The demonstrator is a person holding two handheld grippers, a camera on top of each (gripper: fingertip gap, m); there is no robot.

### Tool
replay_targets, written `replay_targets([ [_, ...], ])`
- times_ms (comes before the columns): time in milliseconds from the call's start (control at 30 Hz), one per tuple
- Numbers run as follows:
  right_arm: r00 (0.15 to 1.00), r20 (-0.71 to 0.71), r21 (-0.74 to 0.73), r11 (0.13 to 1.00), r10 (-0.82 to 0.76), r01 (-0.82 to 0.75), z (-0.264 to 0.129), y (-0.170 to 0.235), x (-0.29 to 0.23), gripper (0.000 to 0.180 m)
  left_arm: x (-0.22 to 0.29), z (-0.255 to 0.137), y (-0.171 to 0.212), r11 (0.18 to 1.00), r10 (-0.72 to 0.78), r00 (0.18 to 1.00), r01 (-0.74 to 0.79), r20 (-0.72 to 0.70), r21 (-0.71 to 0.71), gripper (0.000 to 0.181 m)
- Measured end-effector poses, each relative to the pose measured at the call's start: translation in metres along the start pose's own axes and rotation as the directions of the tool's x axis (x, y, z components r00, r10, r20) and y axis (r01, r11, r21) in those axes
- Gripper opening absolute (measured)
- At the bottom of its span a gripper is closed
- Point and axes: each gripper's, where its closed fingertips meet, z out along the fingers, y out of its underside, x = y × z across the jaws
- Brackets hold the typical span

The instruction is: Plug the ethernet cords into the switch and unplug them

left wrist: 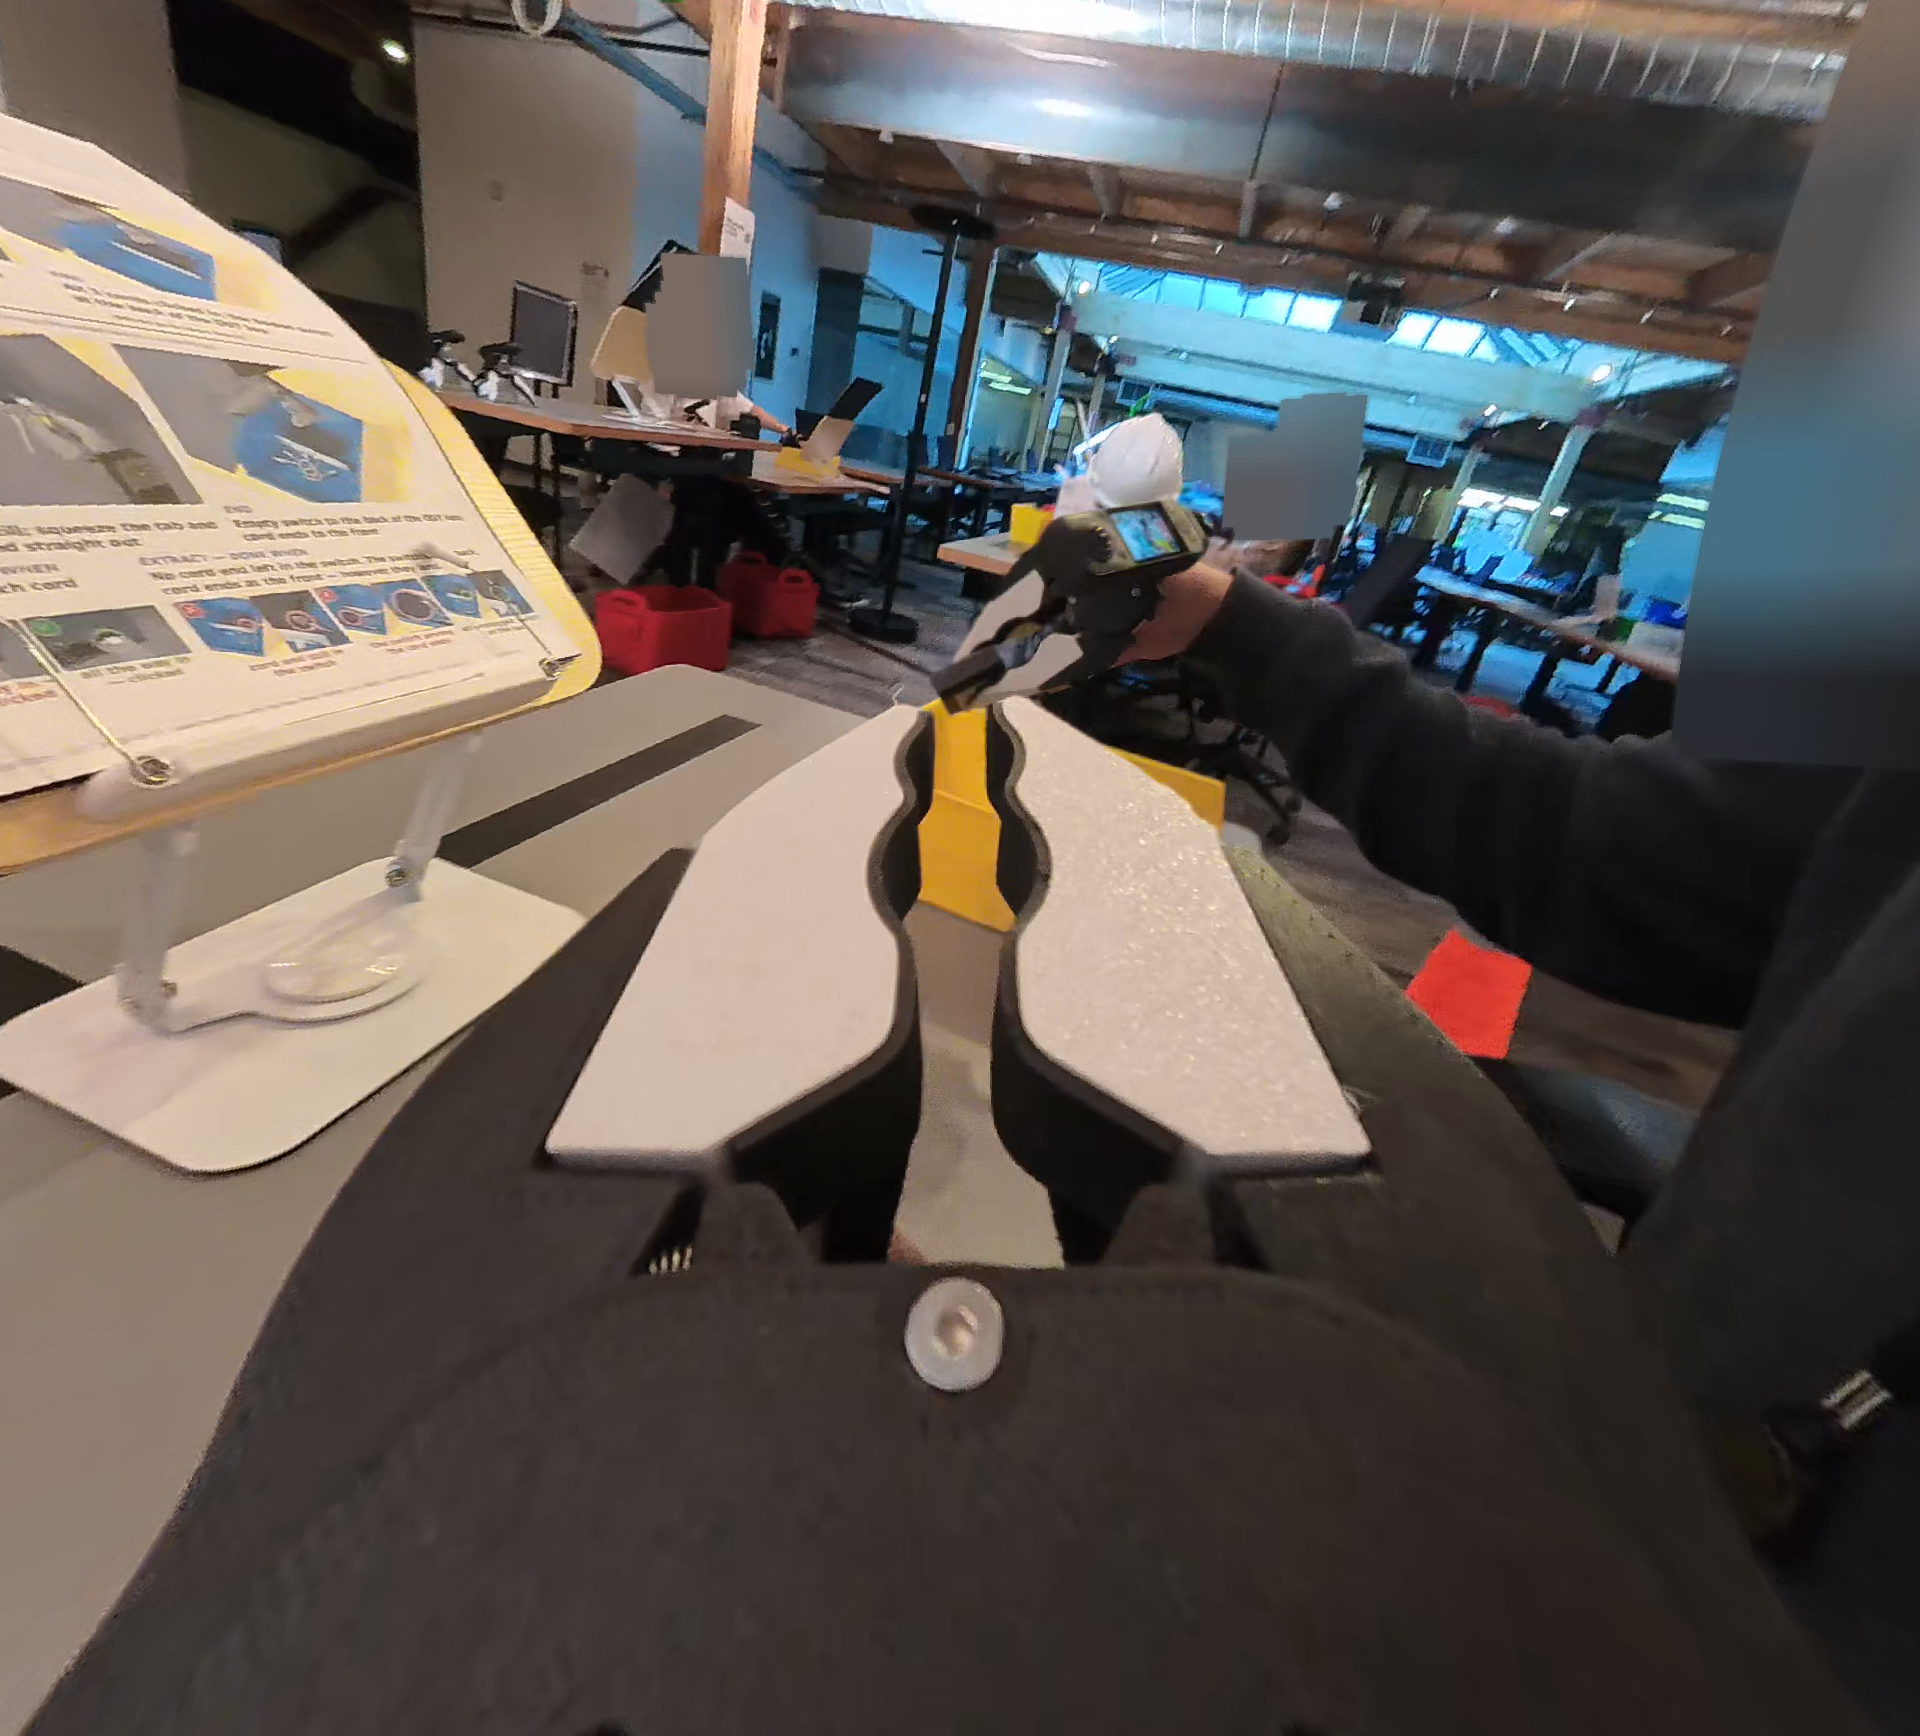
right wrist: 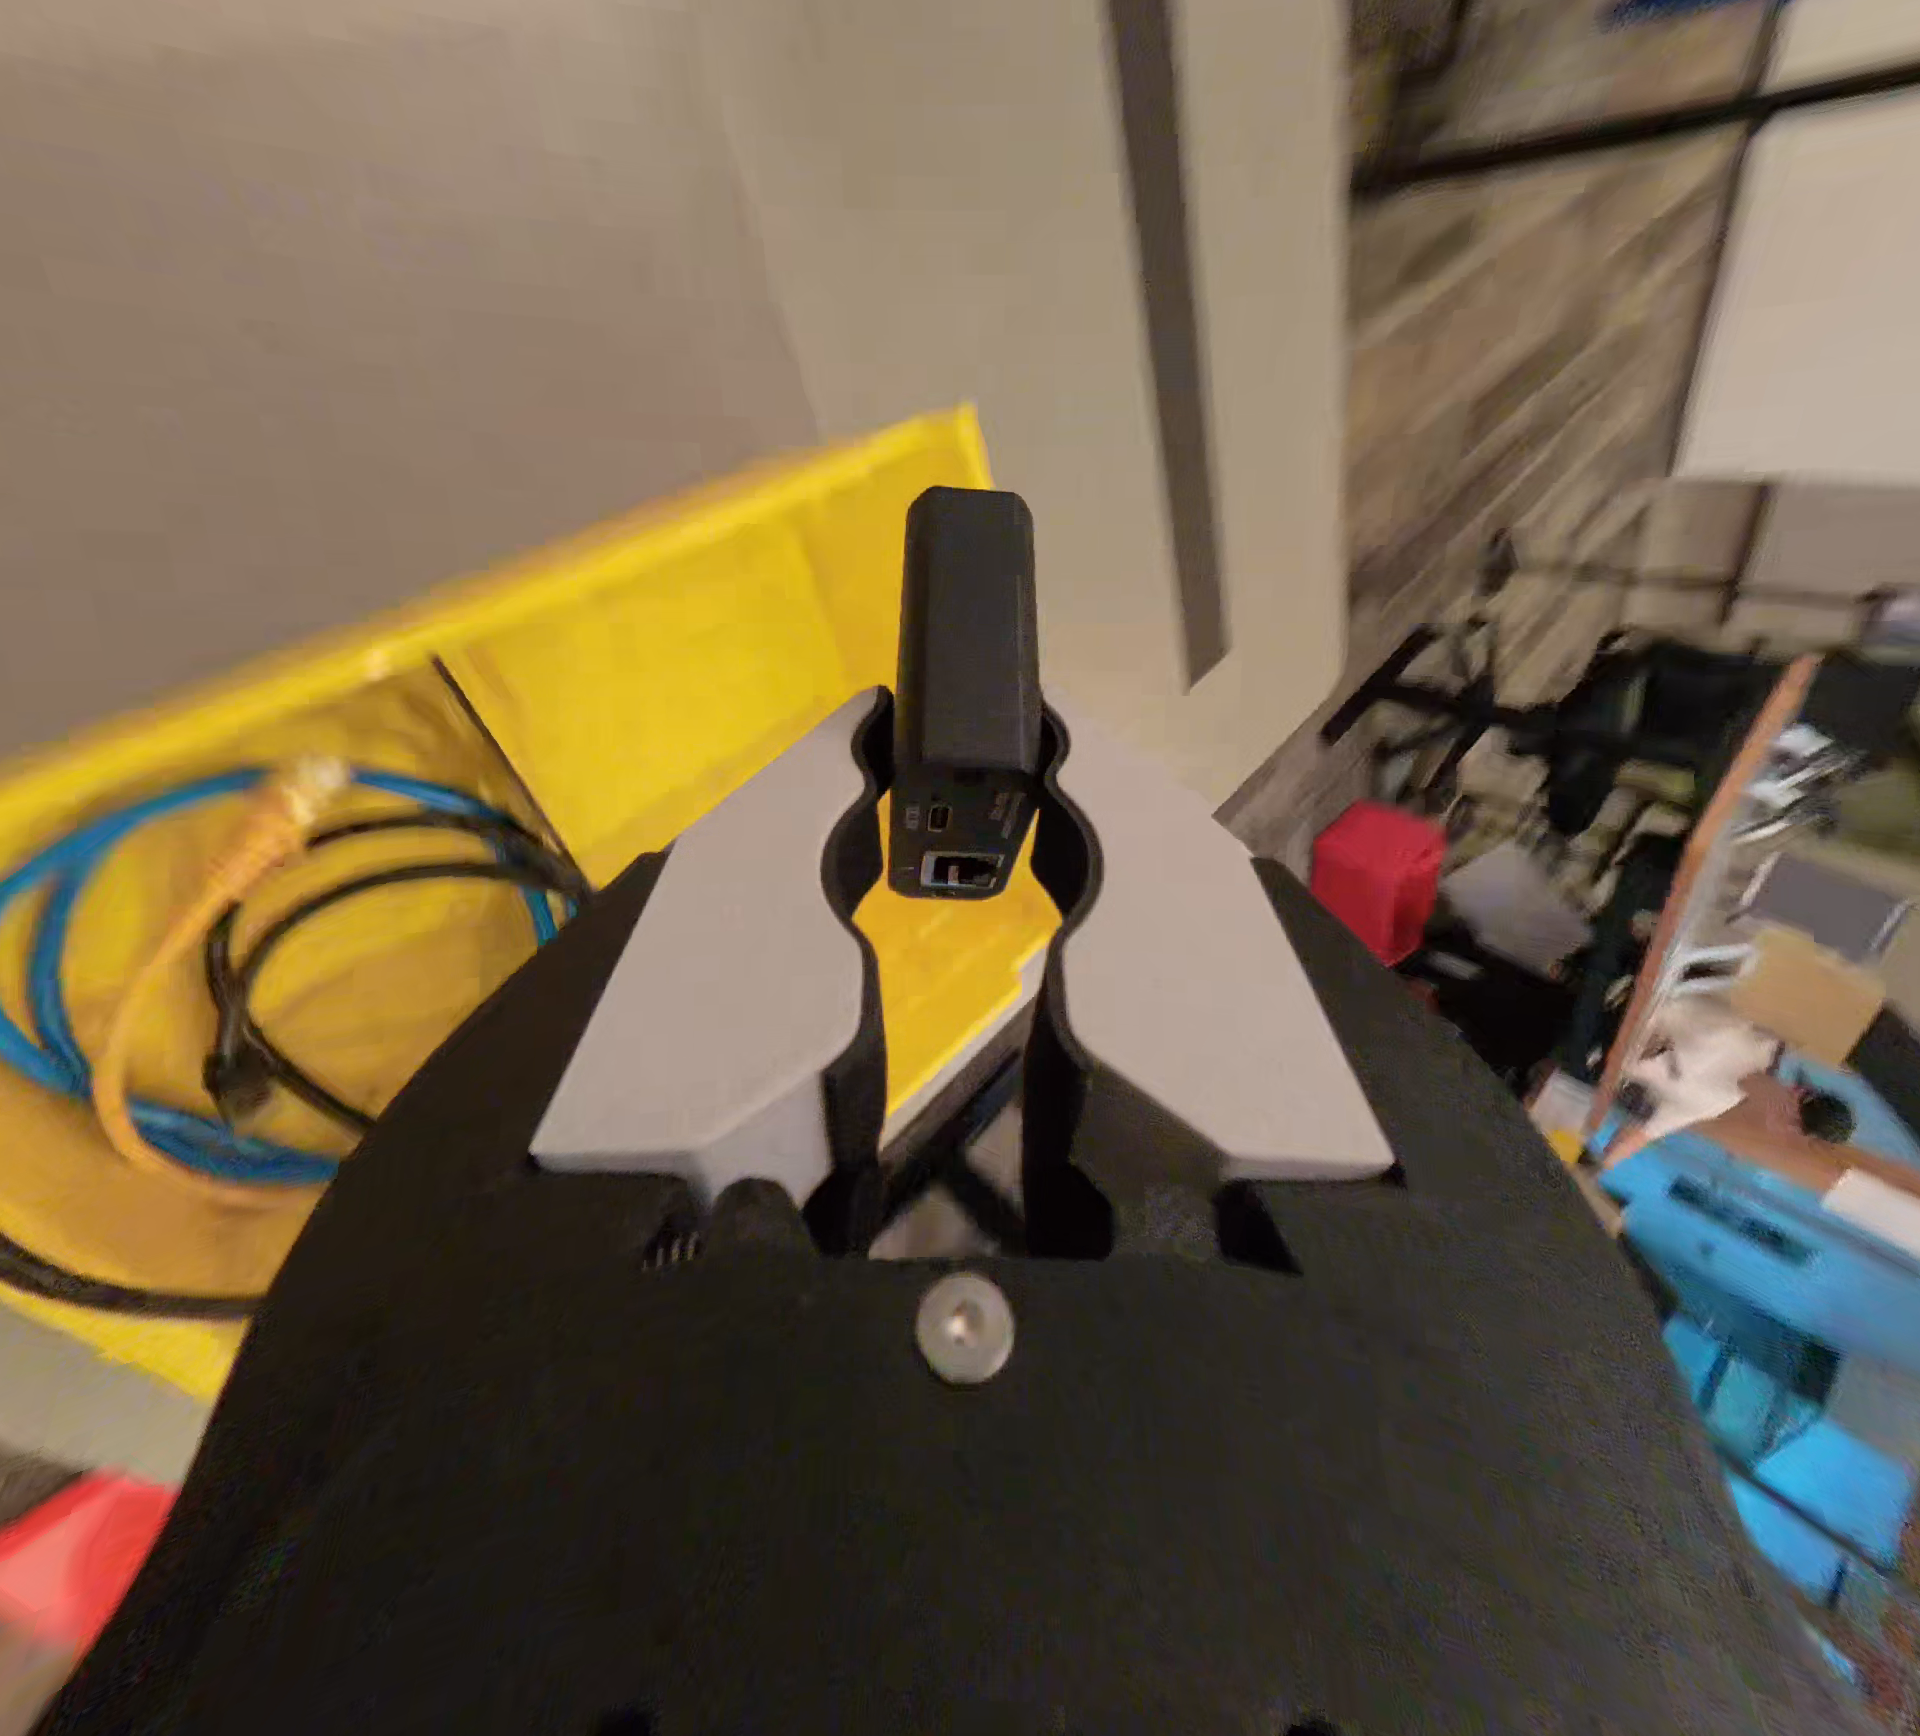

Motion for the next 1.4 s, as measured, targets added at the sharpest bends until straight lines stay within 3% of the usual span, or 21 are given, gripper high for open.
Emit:
replay_targets([
  [200,0.968,0.247,-0.226,0.974,0.049,0.008,0.087,0.073,-0.039,0.022,-0.011,-0.001,0.004,0.996,0.061,0.995,-0.055,0.081,-0.074,0.021],
  [433,0.969,0.246,-0.348,0.930,-0.030,0.117,0.142,0.100,-0.042,0.023,-0.034,-0.002,0.022,0.990,0.025,0.985,0.000,0.171,-0.141,0.022],
  [567,0.940,0.333,-0.352,0.915,-0.076,0.198,0.138,0.097,-0.058,0.038,-0.042,-0.002,0.028,0.986,0.028,0.981,0.005,0.192,-0.165,0.027],
  [733,0.917,0.399,-0.323,0.932,-0.023,0.164,0.111,0.087,-0.061,0.051,-0.050,-0.010,0.022,0.985,0.052,0.971,-0.011,0.235,-0.172,0.036],
  [867,0.949,0.312,-0.281,0.958,0.040,0.053,0.075,0.081,-0.033,0.051,-0.059,-0.030,0.004,0.974,0.144,0.942,-0.081,0.302,-0.211,0.045],
  [1000,0.959,0.145,-0.207,0.955,0.244,-0.211,0.030,0.099,0.004,0.049,-0.077,-0.077,-0.011,0.932,0.279,0.856,-0.134,0.435,-0.336,0.059],
  [1167,0.884,0.052,-0.239,0.866,0.464,-0.440,0.001,0.171,-0.010,0.065,-0.116,-0.192,0.010,0.835,0.431,0.647,-0.022,0.629,-0.549,0.068],
  [1300,0.759,0.126,-0.194,0.766,0.639,-0.613,-0.003,0.203,-0.051,0.067,-0.131,-0.288,0.044,0.794,0.427,0.518,0.176,0.741,-0.581,0.076],
  [1400,0.650,0.178,-0.192,0.674,0.739,-0.714,-0.004,0.220,-0.079,0.067,-0.131,-0.332,0.069,0.780,0.386,0.467,0.295,0.796,-0.551,0.081],
])
